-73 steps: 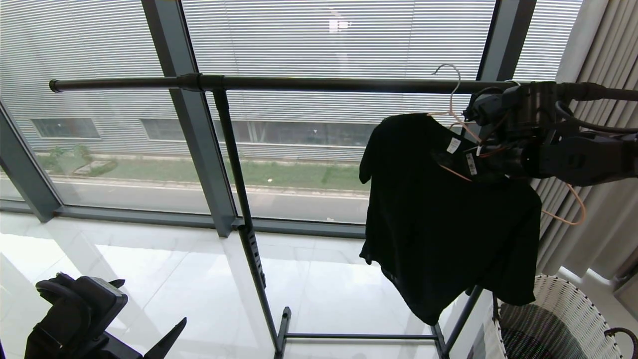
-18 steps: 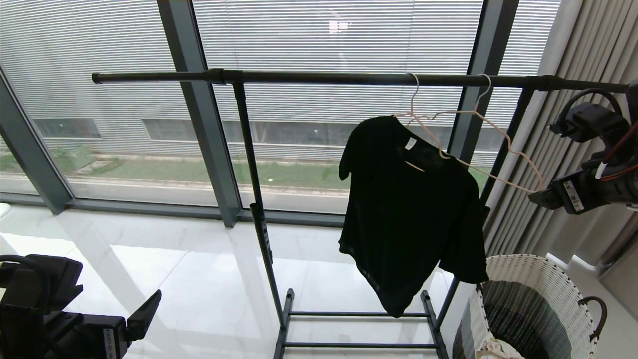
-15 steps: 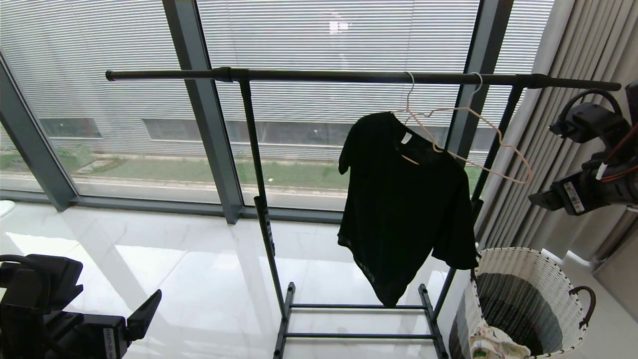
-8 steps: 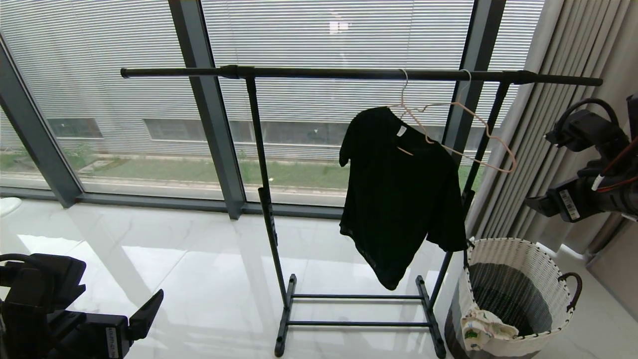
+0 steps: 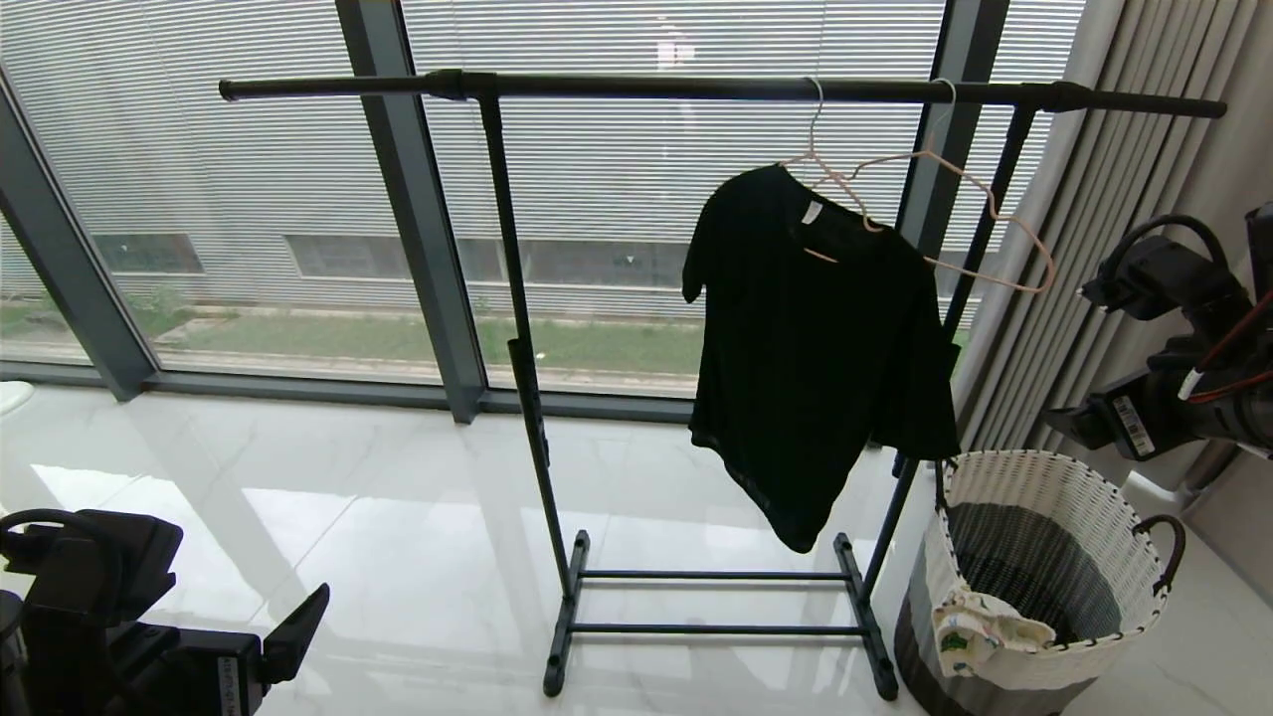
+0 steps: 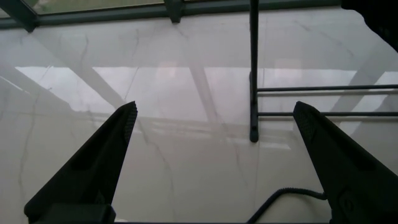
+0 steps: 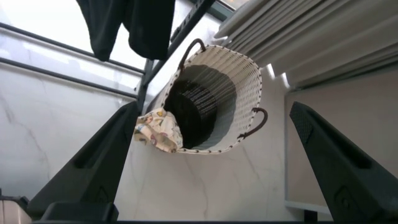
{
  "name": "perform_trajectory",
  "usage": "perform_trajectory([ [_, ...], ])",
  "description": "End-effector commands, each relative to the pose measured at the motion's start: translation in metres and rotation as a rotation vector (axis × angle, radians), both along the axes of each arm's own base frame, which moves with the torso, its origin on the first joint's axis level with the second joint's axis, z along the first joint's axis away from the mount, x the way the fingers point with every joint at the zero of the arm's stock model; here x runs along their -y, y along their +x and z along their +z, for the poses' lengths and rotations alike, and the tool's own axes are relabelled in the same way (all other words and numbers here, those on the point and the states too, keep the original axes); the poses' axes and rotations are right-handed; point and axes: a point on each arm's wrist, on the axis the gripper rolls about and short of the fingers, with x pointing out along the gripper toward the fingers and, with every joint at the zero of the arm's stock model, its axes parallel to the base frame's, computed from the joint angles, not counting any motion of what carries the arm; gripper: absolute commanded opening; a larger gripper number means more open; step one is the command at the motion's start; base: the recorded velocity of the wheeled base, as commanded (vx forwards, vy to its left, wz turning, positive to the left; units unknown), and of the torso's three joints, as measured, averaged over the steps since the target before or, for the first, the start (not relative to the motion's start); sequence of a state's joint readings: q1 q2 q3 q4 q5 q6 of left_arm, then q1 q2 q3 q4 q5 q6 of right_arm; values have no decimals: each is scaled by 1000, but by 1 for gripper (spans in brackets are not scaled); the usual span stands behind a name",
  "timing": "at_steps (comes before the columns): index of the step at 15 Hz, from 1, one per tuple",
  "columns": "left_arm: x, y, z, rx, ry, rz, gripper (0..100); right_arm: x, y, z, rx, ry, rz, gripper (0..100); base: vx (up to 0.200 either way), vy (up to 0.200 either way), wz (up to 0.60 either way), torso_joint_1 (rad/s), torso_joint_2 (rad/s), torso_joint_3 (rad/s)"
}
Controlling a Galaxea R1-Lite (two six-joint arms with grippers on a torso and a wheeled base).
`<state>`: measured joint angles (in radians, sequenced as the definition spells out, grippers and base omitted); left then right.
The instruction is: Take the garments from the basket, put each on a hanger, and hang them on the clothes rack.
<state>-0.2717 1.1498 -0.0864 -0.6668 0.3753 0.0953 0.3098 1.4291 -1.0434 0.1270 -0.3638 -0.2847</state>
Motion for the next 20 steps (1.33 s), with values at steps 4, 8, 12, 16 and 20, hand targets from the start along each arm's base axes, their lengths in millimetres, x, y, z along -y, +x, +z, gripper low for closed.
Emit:
perform_trajectory([
  [4,0,-1,0,2,-1,1,100,-3,0,-6,10,-16,23,100,0,0,0,-192,471,288],
  [8,0,-1,-1,-1,0,1,100,-3,-1,-8,8,-21,27,100,0,0,0,-172,465,292],
  [12,0,-1,-1,-1,2,0,100,-2,-3,-9,8,-21,27,100,0,0,0,-141,460,313],
  [16,-1,-2,-1,-1,2,0,100,3,-11,-15,-9,-22,20,100,50,0,0,-56,205,146],
  [20,0,-2,-1,1,3,-8,100,6,-21,-25,-37,-31,25,100,200,0,0,-6,17,29],
])
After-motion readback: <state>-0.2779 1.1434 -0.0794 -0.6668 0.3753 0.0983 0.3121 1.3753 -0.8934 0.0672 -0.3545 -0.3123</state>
